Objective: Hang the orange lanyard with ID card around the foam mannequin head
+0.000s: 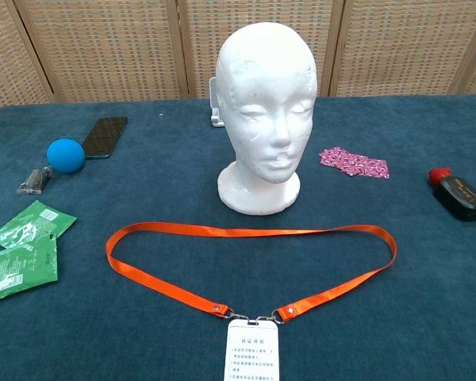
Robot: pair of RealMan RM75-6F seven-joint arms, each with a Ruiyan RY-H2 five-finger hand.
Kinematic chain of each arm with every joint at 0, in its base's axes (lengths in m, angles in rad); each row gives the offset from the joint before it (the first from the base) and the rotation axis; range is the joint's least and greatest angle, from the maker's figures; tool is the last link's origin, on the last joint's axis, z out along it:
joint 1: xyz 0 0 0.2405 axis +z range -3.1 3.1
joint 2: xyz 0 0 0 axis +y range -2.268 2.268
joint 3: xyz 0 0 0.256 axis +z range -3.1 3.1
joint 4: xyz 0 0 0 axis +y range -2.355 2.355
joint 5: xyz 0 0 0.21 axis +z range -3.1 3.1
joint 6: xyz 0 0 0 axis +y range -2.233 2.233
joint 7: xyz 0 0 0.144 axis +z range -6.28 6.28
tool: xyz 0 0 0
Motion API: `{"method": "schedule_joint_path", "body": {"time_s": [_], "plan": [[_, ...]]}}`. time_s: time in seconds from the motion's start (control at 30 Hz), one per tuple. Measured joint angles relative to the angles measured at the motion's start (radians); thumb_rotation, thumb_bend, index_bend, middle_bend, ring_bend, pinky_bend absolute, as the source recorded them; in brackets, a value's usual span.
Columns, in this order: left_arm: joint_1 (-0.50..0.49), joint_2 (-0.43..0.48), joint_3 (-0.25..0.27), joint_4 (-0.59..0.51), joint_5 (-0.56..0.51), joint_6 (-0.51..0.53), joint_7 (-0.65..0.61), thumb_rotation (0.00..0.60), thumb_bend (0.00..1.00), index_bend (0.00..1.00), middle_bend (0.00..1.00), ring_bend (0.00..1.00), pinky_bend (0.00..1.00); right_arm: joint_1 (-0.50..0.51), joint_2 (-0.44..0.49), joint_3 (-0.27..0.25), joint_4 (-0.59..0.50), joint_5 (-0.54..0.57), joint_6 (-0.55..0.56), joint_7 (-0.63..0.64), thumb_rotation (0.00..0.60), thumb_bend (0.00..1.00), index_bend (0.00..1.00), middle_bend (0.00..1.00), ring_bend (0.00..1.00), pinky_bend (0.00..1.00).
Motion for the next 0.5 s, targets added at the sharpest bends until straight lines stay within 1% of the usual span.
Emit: {"method": "schedule_joint_path", "body": {"time_s": [0.3, 0.4, 0.5], "plan": [[-0.003, -0.004, 0.000, 0.004, -0.006, -0.009, 0.005, 0.600, 0.00, 0.00, 0.00, 0.00, 0.00, 0.009, -0.002, -0.004, 0.002, 0.005, -0.027, 0.006, 0.600, 0.00, 0.11, 0.00, 0.00, 0.00], [-0.008, -0.008, -0.002, 0.006, -0.014, -0.019, 0.015, 0.600, 0.00, 0.00, 0.00, 0.00, 0.00, 0.029, 0.002, -0.008, -0.003, 0.009, -0.079, 0.026, 0.600, 0.00, 0.12, 0.00, 0.00, 0.00], [-0.014, -0.013, -0.005, 0.005, -0.022, -0.027, 0.025, 0.600, 0.00, 0.00, 0.00, 0.00, 0.00, 0.061, 0.010, -0.009, -0.010, 0.011, -0.144, 0.044, 0.600, 0.00, 0.17, 0.00, 0.00, 0.00]]}}
